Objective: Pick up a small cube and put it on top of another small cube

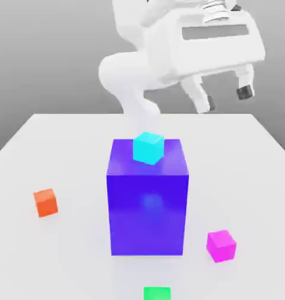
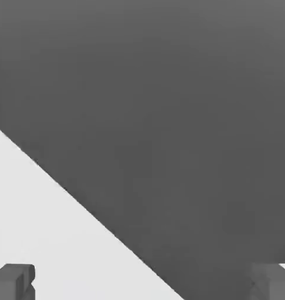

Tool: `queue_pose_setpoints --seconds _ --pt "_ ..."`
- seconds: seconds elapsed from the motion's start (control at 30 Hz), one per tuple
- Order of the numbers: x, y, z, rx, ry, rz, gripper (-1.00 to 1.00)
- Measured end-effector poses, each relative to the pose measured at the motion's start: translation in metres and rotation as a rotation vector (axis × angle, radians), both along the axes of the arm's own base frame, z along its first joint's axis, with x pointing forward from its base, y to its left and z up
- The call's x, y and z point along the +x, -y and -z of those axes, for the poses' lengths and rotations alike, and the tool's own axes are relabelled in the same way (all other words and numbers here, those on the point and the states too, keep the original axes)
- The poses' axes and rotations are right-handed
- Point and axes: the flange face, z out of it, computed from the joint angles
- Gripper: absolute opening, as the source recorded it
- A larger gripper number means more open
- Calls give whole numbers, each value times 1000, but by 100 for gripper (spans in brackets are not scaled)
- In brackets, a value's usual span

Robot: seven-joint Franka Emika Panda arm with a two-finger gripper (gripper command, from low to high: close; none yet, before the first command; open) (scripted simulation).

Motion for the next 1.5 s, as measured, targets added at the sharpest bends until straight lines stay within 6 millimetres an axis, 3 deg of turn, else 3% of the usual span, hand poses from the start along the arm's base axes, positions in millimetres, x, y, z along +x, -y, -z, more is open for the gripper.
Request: queue_pose_setpoints --seconds 0.23,0.5,0.67,1.0,1.03,1.27,1.5 --pt "-13 -46 105 -115 -70 -319 0" --pt "-53 -78 205 -287 -117 -690 0" --pt "-77 -75 251 -416 -132 -902 0" --pt "-80 -74 317 -444 -130 -945 0" --pt "-81 -74 323 -443 -132 -945 -100" --pt "-82 -74 323 -443 -134 -945 -100" --pt "-79 -75 277 -447 -127 -946 -100"
